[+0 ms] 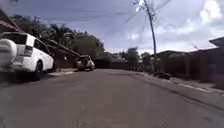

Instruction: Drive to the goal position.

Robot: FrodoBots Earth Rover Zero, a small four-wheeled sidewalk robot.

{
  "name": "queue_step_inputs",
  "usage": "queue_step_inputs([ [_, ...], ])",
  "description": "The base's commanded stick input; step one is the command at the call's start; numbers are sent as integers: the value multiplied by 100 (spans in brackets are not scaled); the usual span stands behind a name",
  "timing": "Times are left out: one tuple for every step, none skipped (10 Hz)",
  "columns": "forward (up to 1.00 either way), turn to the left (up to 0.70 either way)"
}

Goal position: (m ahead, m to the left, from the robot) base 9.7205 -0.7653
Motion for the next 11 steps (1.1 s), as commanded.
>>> queue_step_inputs([
  [45,0],
  [45,0],
  [45,0],
  [45,0],
  [45,0],
  [45,0],
  [45,0],
  [45,0],
  [45,0],
  [45,0],
  [45,0],
])
